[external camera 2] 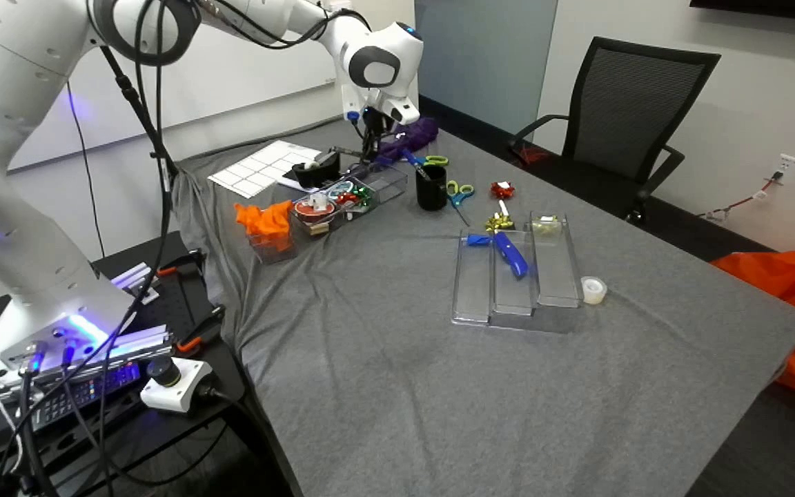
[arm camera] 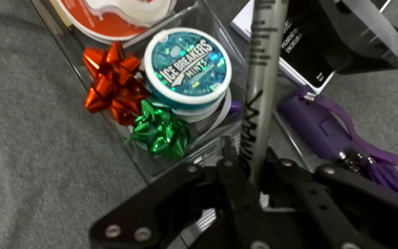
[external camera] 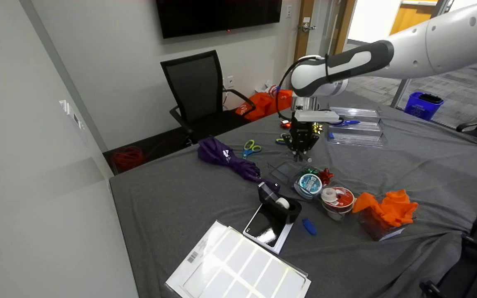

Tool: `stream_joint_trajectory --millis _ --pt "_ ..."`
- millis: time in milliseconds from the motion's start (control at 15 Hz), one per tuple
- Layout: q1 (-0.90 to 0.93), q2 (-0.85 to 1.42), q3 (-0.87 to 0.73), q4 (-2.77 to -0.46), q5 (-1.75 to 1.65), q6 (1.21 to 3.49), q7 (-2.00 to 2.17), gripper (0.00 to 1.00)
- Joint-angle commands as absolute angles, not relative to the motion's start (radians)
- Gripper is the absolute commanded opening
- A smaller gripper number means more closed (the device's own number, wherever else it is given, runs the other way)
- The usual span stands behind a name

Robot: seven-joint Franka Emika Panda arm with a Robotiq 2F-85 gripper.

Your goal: Move the markers from the clear box to the black cup then move the cup to the right

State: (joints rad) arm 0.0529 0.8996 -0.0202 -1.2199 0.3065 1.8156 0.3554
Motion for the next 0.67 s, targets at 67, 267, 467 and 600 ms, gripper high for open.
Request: stream_joint_trajectory --millis 67,267,467,600 --pt "0.010 0.730 -0.012 -1.403 0.332 1.758 0.393 0.04" --pt "-0.030 0.688 -0.015 -1.414 0.370 1.690 0.408 0.04" --pt "-0.095 0.706 -0.015 -1.345 0.445 1.571 0.423 0.04" --pt "-0.134 0.740 -0.018 -1.283 0.506 1.496 0.457 0.04"
